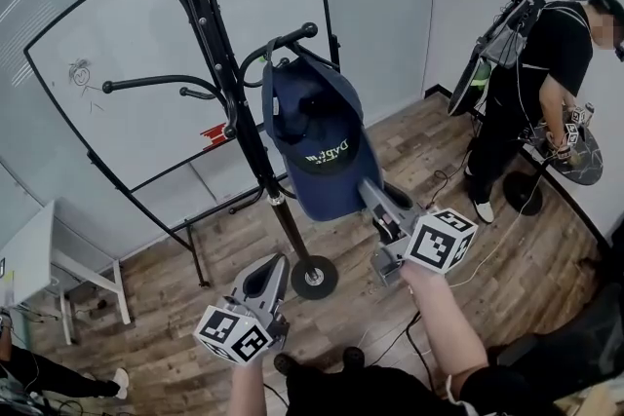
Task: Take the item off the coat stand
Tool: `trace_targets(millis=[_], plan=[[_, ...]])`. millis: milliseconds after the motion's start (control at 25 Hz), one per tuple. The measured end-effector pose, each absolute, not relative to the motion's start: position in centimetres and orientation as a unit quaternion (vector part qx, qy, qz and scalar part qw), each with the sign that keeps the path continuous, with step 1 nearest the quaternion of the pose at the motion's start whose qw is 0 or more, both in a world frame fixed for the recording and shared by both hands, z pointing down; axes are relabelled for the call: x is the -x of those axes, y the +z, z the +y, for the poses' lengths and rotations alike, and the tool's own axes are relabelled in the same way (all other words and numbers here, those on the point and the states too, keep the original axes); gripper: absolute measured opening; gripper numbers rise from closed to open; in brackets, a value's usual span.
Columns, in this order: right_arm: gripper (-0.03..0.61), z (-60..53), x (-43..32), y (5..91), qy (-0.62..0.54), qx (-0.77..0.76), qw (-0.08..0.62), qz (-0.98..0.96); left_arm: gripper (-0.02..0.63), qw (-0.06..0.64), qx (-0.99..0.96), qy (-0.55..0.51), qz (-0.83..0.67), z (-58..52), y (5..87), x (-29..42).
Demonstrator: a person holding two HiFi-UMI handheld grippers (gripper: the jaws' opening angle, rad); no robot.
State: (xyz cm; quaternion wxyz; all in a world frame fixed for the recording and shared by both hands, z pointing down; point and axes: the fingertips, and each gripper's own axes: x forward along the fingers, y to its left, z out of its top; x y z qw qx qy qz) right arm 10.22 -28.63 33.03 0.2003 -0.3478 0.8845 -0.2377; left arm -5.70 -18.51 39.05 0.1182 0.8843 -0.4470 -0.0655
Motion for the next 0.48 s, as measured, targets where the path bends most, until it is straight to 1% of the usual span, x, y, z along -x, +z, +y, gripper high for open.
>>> trace_targets(millis=[120,320,480], plan=[[0.049,-28.59,-10.04,33.19,-0.242,0.343,0.204,0.884,0.015,0.119,-0.885,-0.065,-0.446,-18.51,39.04,5.67],[0.081,-28.64,-9.61,33.35,-0.244,0.337,0.198,0.887,0.015,0.119,-0.884,-0.068,-0.446,-18.52,38.98,5.64],[0.087,-28.60,-9.43,33.61,-0.247,0.337,0.194,0.888,0.014,0.120,-0.884,-0.068,-0.447,-18.40,39.07,5.63]])
